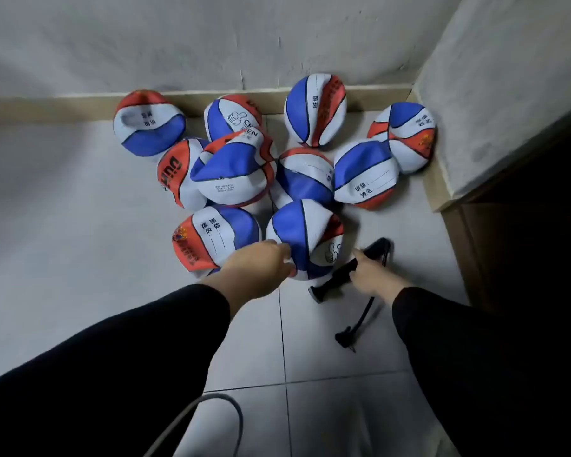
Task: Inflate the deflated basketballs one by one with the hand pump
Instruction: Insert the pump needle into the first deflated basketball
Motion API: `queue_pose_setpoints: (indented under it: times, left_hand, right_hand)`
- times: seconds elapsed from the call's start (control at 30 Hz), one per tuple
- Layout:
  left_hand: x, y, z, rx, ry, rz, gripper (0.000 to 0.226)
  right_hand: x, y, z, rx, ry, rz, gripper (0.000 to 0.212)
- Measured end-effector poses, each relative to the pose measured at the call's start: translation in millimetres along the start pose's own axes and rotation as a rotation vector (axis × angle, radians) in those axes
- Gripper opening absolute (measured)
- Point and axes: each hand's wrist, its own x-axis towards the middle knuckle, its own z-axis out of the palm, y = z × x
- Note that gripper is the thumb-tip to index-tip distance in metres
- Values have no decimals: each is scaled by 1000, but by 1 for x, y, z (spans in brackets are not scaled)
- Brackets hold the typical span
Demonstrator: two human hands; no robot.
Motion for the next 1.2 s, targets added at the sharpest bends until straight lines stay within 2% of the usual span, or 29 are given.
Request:
queue_pose_setpoints:
  times: [0.1,0.2,0.27,0.37,0.43,0.53,0.7,0.9,1.03,1.2]
  left_hand:
    - [9,6,4,57,2,25,29]
    - [9,16,7,100,3,36,31]
    - [6,17,7,123,15,44,32]
    - [1,19,8,143,12,46,33]
    - [-4,21,4,154,18,43,33]
    - [-15,29,-8,158,59,50,31]
    - [-48,50,-28,149,179,92,29]
    - [-101,65,-54,-32,367,139,36]
    - [-143,68,-80,-167,491,136,43]
    - [-195,73,-117,-318,621,141,44]
  right_hand:
    - [9,-2,14,77,-93,28,56]
    - [16,-2,27,217,-79,90,53]
    - [17,-1,33,307,-6,101,39]
    - [7,3,36,473,201,115,13]
    - [-5,6,31,558,345,119,14]
    - [-24,11,16,647,454,92,18]
    - [-73,16,-7,794,530,-11,35]
    - [-167,-2,-54,861,678,-217,51]
    - [-224,-13,-90,842,674,-448,53]
    - [-311,-42,-127,730,573,-666,46]
